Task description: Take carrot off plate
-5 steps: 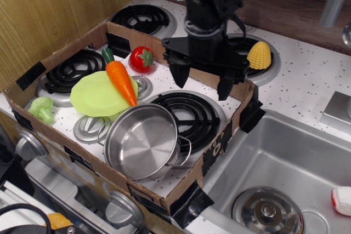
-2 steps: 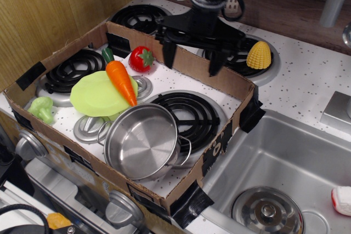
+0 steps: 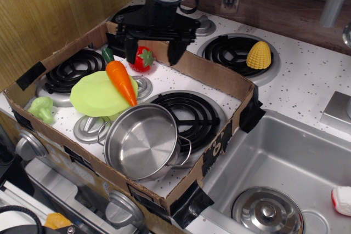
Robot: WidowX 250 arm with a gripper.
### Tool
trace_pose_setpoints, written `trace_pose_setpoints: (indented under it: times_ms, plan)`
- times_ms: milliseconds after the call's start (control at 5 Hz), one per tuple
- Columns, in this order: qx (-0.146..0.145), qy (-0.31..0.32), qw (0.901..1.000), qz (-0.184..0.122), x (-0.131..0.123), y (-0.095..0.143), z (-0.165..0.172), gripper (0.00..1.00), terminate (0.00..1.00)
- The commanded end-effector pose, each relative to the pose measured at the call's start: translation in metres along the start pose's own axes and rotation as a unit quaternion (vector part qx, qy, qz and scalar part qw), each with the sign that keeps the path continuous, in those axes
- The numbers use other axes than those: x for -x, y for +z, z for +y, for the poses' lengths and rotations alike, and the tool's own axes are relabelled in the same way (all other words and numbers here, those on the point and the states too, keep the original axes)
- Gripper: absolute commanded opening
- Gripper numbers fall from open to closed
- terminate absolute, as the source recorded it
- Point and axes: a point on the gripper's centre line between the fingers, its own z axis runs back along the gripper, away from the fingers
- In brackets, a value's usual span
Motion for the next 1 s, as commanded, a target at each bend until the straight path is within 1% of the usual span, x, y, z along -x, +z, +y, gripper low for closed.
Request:
trace_pose_setpoints:
  times_ms: [0, 200, 400, 600, 800]
  plan:
    - [0.002, 0.056, 0.9967, -0.058, -0.017, -0.003, 0.026, 1.00, 0.00]
    - [0.019, 0.063, 0.9952, -0.073, -0.020, -0.016, 0.030, 1.00, 0.00]
    - [0.031, 0.069, 0.9952, -0.063, -0.026, -0.030, 0.040, 1.00, 0.00]
    - [0.035, 0.075, 0.9953, -0.050, -0.028, -0.037, 0.045, 1.00, 0.00]
    - [0.042, 0.080, 0.9949, -0.044, -0.025, -0.044, 0.049, 1.00, 0.00]
